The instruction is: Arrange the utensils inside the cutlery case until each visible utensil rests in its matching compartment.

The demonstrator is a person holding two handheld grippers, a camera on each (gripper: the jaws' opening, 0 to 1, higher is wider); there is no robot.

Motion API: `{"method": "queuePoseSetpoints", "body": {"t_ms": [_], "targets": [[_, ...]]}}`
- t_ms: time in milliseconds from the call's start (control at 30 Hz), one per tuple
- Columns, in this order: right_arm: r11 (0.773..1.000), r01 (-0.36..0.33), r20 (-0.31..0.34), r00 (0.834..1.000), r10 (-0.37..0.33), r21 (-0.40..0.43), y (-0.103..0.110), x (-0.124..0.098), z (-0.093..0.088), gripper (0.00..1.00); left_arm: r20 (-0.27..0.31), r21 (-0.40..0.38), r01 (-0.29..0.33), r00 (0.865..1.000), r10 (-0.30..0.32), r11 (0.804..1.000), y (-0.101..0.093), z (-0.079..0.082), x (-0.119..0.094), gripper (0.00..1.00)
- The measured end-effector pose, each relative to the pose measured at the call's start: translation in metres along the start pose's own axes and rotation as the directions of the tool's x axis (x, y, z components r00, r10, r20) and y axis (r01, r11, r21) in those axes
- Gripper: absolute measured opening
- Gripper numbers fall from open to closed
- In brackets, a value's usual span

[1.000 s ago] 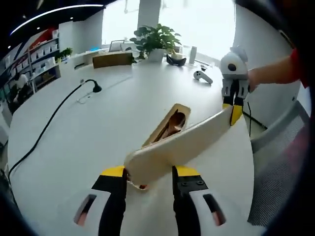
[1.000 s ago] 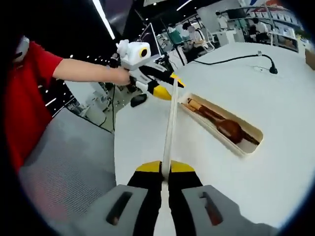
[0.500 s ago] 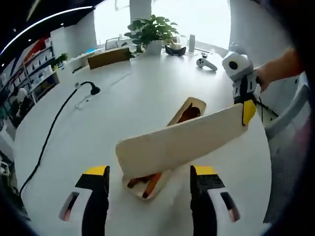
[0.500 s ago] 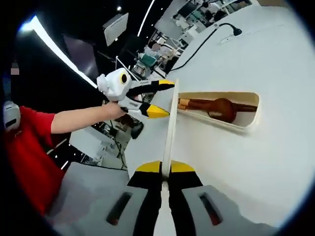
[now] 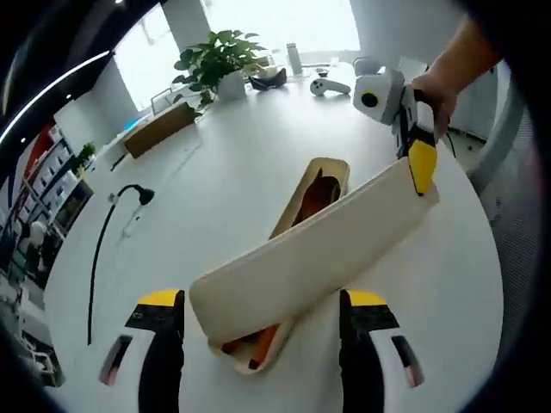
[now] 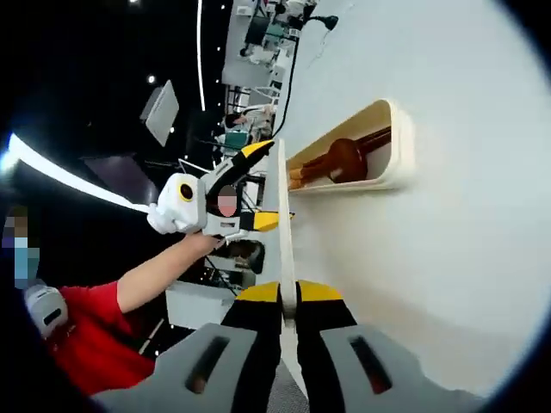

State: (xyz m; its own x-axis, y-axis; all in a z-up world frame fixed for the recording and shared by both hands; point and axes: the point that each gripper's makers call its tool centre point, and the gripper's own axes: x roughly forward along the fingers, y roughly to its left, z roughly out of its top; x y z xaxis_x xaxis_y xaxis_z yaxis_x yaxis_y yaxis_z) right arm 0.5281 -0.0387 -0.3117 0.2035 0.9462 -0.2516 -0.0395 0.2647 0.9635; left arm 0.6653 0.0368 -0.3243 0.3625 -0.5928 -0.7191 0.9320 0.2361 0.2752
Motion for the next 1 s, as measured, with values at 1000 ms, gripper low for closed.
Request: {"method": "queuePoseSetpoints", "body": {"t_ms": [1000], "targets": [[0.984,0.156,0.056,0.987,-0.151,-0.089,-0.009,-0.014,0.015,0.13,-0.225,0.316,0.292,0.947,-0.227,0.903,-0.019,-0.005,0.010,0.51]]}}
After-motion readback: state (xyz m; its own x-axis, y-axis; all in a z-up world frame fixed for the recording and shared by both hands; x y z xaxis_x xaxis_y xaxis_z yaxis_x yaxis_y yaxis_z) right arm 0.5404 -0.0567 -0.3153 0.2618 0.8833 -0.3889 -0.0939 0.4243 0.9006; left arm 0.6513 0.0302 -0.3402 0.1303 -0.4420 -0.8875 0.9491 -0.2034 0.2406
